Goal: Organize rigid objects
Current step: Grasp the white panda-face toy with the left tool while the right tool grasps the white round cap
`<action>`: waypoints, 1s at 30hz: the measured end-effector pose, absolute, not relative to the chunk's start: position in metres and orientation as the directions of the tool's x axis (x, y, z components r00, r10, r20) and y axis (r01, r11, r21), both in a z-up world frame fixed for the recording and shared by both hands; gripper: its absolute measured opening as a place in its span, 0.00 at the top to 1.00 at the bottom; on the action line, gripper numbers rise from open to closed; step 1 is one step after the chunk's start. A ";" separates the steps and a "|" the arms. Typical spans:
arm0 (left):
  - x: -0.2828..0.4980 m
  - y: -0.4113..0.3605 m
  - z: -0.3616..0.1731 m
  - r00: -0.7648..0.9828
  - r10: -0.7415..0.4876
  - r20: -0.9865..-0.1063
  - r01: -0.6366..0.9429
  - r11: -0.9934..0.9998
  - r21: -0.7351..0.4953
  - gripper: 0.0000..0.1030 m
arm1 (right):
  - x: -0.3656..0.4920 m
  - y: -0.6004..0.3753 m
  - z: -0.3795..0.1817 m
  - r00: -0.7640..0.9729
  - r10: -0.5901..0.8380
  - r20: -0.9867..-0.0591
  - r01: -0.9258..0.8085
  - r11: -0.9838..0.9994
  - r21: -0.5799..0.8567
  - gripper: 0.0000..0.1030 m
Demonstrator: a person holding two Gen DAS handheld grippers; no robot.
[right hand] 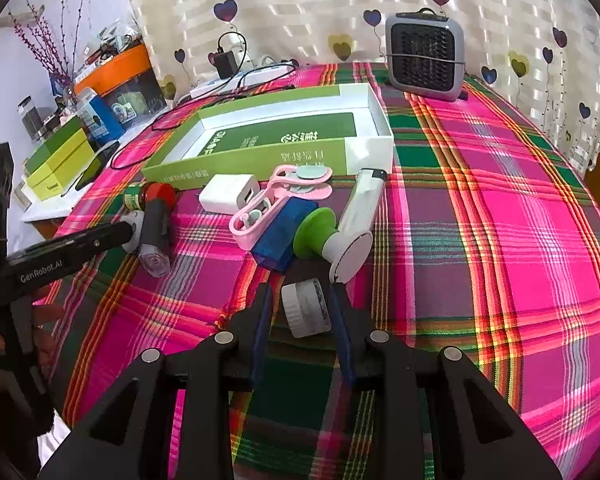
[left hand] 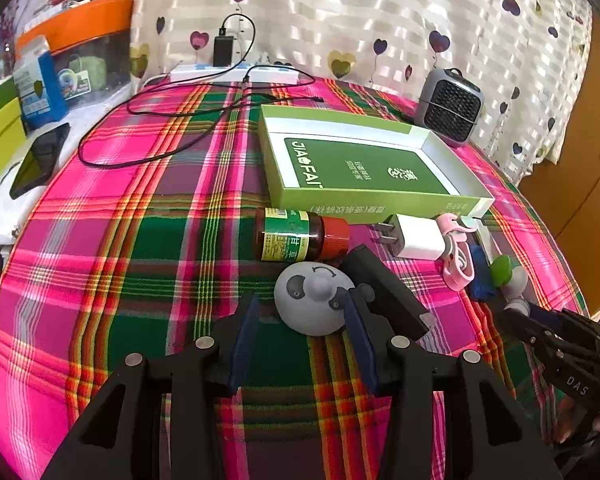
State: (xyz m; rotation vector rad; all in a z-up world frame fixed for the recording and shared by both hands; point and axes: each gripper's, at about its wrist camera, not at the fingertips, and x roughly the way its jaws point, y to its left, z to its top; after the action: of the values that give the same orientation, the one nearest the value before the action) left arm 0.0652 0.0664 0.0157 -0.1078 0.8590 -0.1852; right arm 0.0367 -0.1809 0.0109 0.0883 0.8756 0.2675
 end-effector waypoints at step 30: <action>0.082 0.071 0.009 0.603 -0.250 -0.757 0.092 0.965 -0.246 0.67 | 0.036 -0.175 0.010 0.623 0.235 -0.746 -0.236 0.966 0.107 0.71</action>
State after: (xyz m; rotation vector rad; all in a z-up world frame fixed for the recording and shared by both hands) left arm 0.0816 0.0707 0.0090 -0.1888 0.9030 -0.1996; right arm 0.0360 -0.1750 0.0102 -0.0015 0.8570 0.2705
